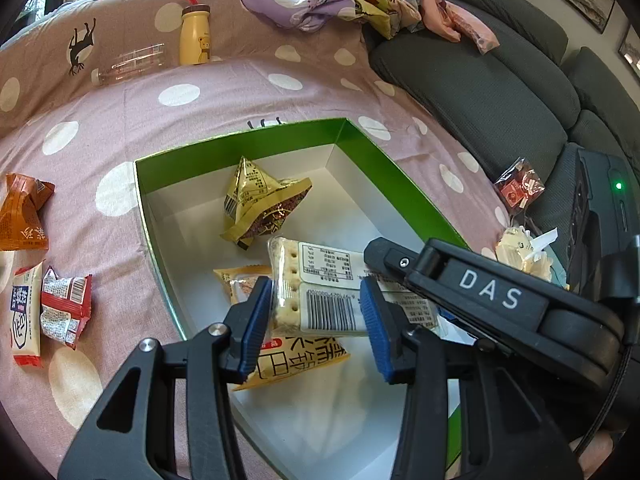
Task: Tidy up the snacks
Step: 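Lower the cracker pack into the green box with the right gripper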
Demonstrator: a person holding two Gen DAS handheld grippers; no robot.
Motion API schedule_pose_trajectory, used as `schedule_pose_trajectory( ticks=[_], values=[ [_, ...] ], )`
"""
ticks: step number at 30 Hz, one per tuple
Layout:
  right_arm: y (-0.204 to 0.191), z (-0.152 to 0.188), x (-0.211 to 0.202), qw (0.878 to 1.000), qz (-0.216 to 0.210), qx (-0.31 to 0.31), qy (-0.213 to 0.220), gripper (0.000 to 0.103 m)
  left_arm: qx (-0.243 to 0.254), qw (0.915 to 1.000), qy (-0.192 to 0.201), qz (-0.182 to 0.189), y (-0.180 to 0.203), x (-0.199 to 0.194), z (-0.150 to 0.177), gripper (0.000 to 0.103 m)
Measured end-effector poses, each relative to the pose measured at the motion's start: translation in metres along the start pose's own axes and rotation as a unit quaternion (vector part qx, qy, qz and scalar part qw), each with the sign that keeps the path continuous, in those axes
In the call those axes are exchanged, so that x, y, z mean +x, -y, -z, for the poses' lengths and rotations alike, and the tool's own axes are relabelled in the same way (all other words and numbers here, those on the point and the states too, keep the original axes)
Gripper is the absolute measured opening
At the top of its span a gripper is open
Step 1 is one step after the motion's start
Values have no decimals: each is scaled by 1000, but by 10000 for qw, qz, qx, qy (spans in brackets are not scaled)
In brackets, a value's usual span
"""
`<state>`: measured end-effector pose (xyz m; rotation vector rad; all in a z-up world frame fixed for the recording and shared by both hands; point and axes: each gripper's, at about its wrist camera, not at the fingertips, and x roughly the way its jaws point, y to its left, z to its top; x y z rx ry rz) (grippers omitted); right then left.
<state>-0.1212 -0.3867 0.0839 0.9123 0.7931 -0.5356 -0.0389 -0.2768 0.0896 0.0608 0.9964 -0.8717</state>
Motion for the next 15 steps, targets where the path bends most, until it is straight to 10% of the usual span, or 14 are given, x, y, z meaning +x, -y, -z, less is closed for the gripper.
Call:
schedule_pose_trajectory(
  ticks=[15],
  values=[
    [4,-1,8,9997,183,56,-134,51,10,9999,-164,16,3,10,2,44]
  ],
)
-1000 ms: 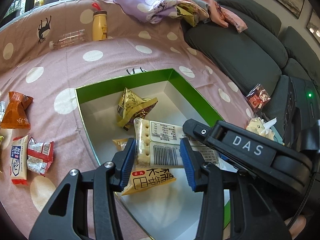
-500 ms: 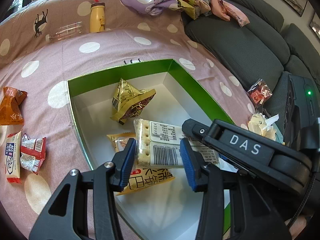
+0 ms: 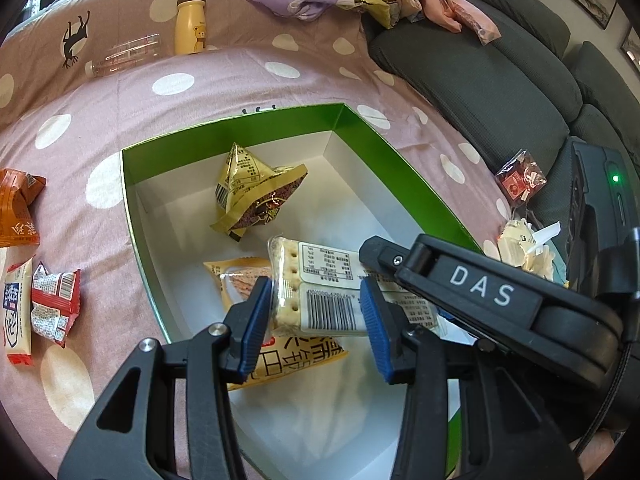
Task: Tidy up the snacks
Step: 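Lower the cracker pack into the green box with the right gripper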
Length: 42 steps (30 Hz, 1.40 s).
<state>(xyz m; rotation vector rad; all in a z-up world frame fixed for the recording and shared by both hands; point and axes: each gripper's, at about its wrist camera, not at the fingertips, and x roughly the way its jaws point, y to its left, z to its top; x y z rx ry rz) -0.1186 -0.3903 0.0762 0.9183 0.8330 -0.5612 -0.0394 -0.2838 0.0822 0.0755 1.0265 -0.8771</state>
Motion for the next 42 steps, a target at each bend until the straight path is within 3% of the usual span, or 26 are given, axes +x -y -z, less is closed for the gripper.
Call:
schedule_pose_trajectory(
  ticks=[42],
  values=[
    [-2,1,3,9995,301,-14,-30,52,22,10000,55,-1,1,-2,2,44]
  ],
)
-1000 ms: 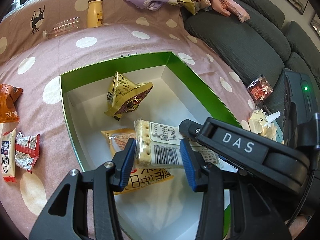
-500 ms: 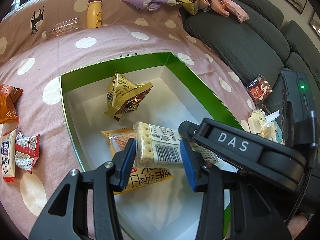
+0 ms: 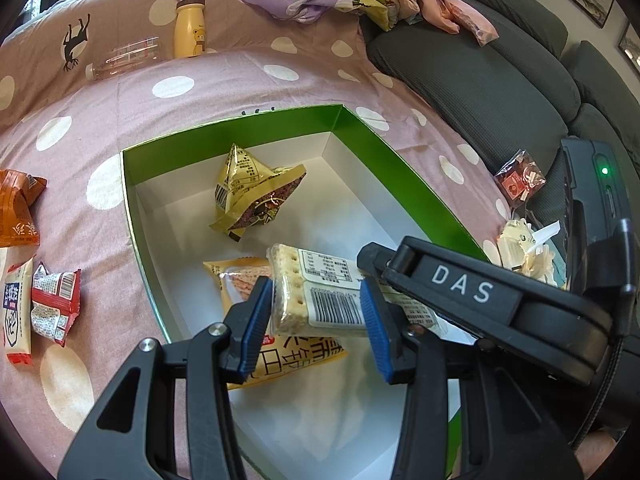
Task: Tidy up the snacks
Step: 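Lower the cracker pack into the green box with the right gripper, then open the right gripper to release the cracker pack in the box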
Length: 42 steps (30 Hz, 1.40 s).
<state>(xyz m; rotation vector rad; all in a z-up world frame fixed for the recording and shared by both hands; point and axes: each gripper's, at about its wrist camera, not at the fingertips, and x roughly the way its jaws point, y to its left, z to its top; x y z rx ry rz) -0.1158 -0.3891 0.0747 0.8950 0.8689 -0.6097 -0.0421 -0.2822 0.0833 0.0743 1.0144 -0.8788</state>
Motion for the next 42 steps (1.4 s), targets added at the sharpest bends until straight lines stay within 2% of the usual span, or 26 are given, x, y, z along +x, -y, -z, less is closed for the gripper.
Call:
schedule_pose_trajectory(
  ticks=[16,25,27,34,36,40,42],
  values=[
    [1,-1,2,10000,12,44,-12,52,21,10000,-10,-58,0,1,-1,44],
    [1,-1,-1,9999,-28,15,125,53,-25,10000,40,6,-1,-6,0,46],
    [0,0,-3,9998,-7,9,182,57,-32,9999,127,5,-3,-13,1,46],
    [-10,4,-16,9990,6,-119,431,61,-9,9991,420,3,-8,-42,6,47],
    [-16,6,-22,9981,-63,-222,576,71,6,9987,504,-27,-10,-51,8,51],
    [-30,11,-35,9951,-258,-426,849,77,-35,9966,812,-134,-21,-77,15,55],
    [-41,15,-41,9926,-322,-617,996,80,-138,9945,1008,-234,-30,-92,22,62]
  ],
)
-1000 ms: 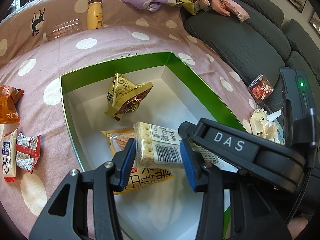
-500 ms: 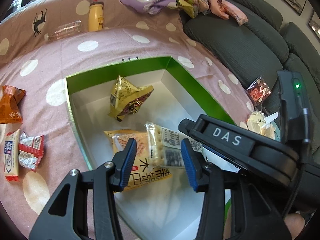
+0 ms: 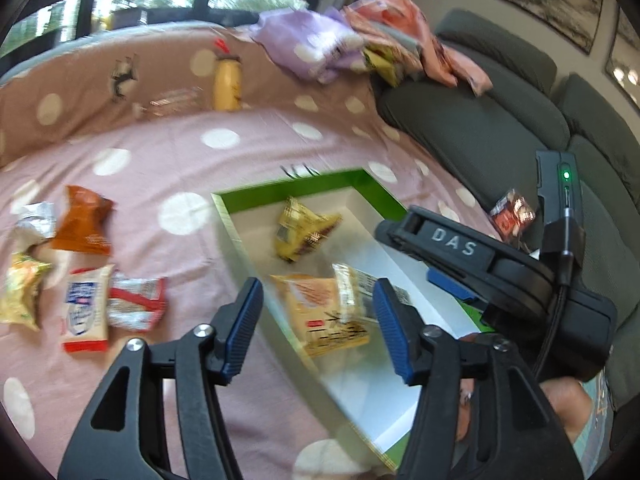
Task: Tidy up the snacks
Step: 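Open the right gripper to release the cracker pack in the box, then move the right gripper back over the snack pile and hover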
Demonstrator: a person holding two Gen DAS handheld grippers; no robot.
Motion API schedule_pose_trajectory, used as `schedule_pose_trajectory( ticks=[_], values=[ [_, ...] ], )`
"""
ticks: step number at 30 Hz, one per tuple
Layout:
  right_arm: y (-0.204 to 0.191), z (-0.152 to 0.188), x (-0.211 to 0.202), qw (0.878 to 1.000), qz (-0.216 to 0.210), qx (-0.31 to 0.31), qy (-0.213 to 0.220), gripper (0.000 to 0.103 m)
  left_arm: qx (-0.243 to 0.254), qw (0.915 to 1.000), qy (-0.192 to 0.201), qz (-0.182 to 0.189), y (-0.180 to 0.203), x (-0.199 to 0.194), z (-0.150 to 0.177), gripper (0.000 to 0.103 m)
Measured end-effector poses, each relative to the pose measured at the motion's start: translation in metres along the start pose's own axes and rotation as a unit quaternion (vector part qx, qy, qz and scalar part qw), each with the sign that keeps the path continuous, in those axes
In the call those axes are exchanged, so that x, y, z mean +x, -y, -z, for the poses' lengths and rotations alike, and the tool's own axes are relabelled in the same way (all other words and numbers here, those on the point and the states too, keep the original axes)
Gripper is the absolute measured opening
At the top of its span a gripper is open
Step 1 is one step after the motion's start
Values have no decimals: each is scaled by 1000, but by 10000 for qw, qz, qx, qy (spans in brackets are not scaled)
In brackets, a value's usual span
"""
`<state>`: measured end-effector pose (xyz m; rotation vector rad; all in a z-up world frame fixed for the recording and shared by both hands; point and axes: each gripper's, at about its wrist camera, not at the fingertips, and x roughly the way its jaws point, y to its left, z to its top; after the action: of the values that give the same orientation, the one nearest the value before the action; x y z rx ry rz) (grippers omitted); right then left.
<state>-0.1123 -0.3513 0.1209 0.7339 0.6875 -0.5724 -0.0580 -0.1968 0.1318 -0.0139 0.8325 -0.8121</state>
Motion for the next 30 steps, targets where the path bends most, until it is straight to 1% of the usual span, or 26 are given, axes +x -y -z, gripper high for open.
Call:
schedule_pose_trajectory(
  ticks=[2,3,5,7,9,10,11,13,14,16,18,19,20,22,24,26,29,30],
  values=[
    [-14,3,-5,9995,-128,-254,97,80,-89,9995,188,-230,-13,-16,6,65],
    [-22,5,-7,9991,-201,-360,126,81,-128,9989,254,-364,-20,-23,10,69],
    [-42,10,-12,9970,-388,-641,216,84,-290,9961,403,-725,-37,-37,19,74],
    [-60,18,-16,9934,-587,-941,302,89,-482,9924,550,-989,-57,-52,30,74],
    [-82,28,-18,9874,-833,-1316,279,91,-723,9888,645,-1138,-77,-62,39,80],
    [-90,33,-19,9846,-937,-1454,256,91,-885,9856,709,-1256,-89,-68,45,82],
    [-103,40,-20,9796,-1099,-1663,238,92,-1040,9808,764,-1462,-100,-73,51,87],
    [-122,53,-17,9714,-1328,-1958,216,94,-1257,9685,796,-1995,-121,-78,58,87],
    [-135,62,-12,9649,-1476,-2166,133,94,-1365,9621,797,-2221,-133,-80,60,87],
    [-154,78,-1,9549,-1671,-2451,-116,94,-1574,9527,821,-2465,-153,-83,64,87],
    [-172,97,16,9454,-1782,-2687,-465,94,-1833,9384,794,-2818,-173,-86,67,87],
    [-176,105,21,9439,-1758,-2741,-548,94,-1988,9293,788,-3011,-182,-88,69,87],
    [-182,113,31,9426,-1668,-2823,-629,94,-2091,9244,799,-3090,-189,-91,70,87],
    [-188,126,46,9413,-1401,-2997,-667,94,-2306,9174,816,-3139,-200,-96,75,87],
    [-193,140,64,9379,-993,-3247,-709,94,-2528,9148,860,-3029,-208,-100,78,87],
    [-195,154,83,9305,-691,-3491,-869,94,-2688,9142,888,-2899,-212,-103,82,87],
    [-191,166,102,9249,-525,-3580,-1168,94,-2741,9156,858,-2815,-212,-102,83,87],
    [-189,170,107,9245,-510,-3585,-1196,96,-2716,9162,832,-2827,-212,-101,84,87]
  ],
)
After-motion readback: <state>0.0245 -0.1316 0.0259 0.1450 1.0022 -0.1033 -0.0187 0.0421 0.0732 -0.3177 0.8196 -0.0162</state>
